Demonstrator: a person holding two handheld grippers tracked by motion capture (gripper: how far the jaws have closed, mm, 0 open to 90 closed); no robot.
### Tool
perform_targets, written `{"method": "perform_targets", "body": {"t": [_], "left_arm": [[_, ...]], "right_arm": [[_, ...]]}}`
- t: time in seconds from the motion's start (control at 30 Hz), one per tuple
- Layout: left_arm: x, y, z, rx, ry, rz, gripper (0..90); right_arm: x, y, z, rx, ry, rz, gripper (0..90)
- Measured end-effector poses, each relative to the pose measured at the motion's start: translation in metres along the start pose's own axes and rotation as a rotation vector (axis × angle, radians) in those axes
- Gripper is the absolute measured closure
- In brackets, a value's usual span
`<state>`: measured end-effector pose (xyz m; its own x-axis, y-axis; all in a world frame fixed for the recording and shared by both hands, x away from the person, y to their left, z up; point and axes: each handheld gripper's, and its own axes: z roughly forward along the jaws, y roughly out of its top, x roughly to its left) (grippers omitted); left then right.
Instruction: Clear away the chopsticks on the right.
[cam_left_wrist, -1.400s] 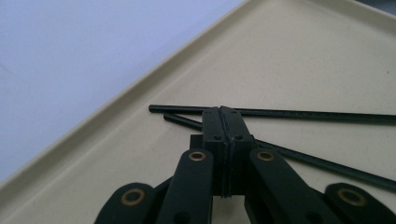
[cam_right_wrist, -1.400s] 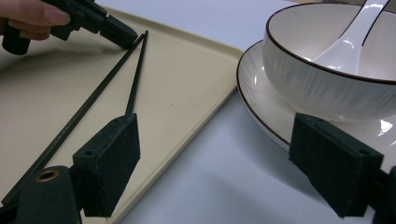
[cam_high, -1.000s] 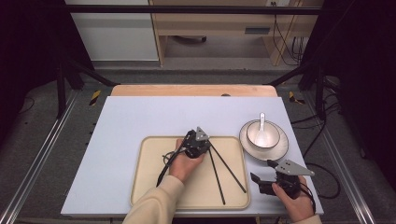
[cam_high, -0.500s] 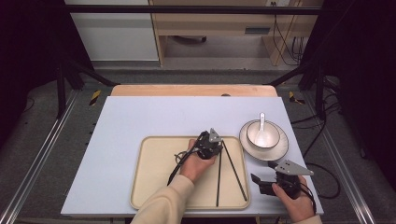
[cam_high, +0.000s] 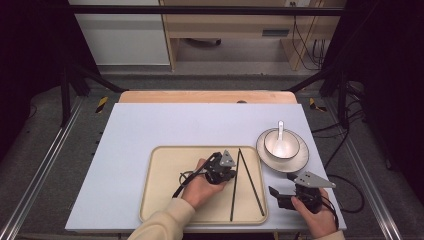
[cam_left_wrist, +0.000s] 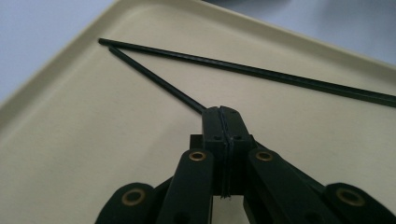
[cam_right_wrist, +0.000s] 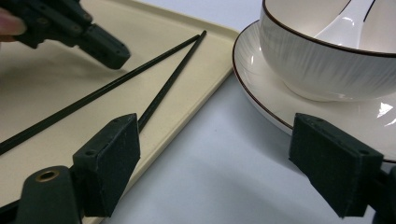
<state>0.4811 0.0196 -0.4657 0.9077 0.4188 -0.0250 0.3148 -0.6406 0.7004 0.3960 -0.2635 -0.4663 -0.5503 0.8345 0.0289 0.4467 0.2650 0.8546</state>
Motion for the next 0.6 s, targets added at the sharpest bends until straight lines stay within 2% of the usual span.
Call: {"method": "perform_targets", "body": {"t": [0.03,0.1,0.2,0.37,0.5,0.6], "left_arm": [[-0.002,-0.001,0.000,0.000,-0.007,-0.001,89.7],[-0.007,-0.001,0.000,0.030,-0.003,0.035,89.7],[-0.013,-0.001,0.004,0.043,-0.022,0.050,89.7],[-0.013,0.002,0.012,0.011,-0.028,0.018,89.6],[-0.012,0.009,0.021,-0.009,-0.011,0.006,89.6],[-0.007,0.016,0.028,-0.010,0.020,0.001,89.6]], "right_arm": [[0.000,0.000,0.000,0.003,-0.003,0.000,16.3],[0.000,0.000,0.000,0.005,-0.005,0.000,16.3],[0.000,0.000,0.001,0.008,-0.005,0.004,16.3],[0.000,-0.001,0.001,0.012,-0.003,0.002,16.3],[0.000,-0.001,0.002,0.018,-0.002,-0.001,16.3],[0.000,-0.001,0.002,0.020,0.000,-0.002,16.3]]}}
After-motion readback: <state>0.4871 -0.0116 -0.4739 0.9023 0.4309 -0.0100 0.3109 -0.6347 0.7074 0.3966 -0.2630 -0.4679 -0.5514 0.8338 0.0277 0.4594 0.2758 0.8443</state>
